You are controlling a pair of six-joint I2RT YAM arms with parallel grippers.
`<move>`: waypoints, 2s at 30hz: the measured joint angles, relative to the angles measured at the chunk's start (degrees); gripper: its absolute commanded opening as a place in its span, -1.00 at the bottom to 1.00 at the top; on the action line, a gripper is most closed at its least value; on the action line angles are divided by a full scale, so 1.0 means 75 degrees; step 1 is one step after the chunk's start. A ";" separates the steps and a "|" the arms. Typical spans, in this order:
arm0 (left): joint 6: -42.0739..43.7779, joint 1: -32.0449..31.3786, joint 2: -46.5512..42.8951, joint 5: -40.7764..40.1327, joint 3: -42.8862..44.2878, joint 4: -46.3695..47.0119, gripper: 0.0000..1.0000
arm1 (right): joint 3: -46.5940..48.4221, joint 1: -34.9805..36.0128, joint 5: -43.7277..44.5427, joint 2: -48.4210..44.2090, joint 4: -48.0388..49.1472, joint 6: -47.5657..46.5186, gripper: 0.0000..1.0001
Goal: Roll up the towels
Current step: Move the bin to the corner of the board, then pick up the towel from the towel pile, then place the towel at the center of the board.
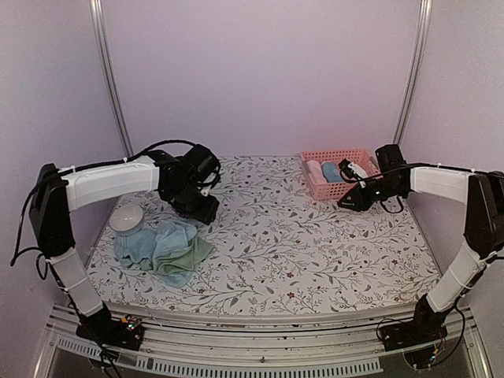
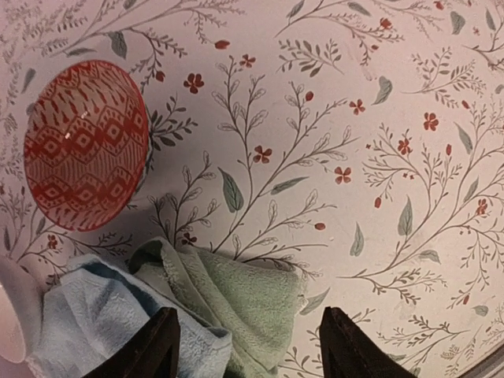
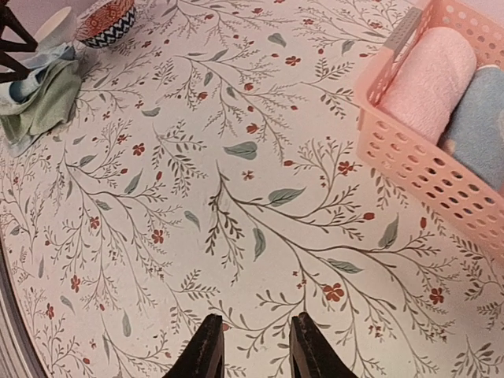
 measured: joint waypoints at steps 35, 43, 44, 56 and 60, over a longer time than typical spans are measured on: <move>-0.0487 0.0860 -0.0839 -0.3526 0.0901 -0.2667 -1.00 | -0.0251 0.0000 -0.0860 0.0609 0.0111 -0.0286 -0.37; 0.1387 0.1271 -0.3066 -0.4220 0.3448 -0.1043 -1.00 | -0.0251 0.0000 -0.0863 0.0609 0.0111 -0.0286 -0.38; 0.1620 0.1139 -0.3182 -0.4045 0.3652 -0.0697 -1.00 | -0.0251 0.0000 -0.0863 0.0609 0.0111 -0.0286 -0.38; 0.3022 -0.1883 -0.0425 -0.0545 0.6997 0.1845 -1.00 | 0.0297 -0.0111 -0.1090 0.0562 -0.0178 -0.0102 -0.38; 0.2885 -0.2363 0.0315 0.0662 0.6557 0.2366 -1.00 | 0.0647 -0.0679 -0.1262 0.0216 -0.0577 0.0017 -0.38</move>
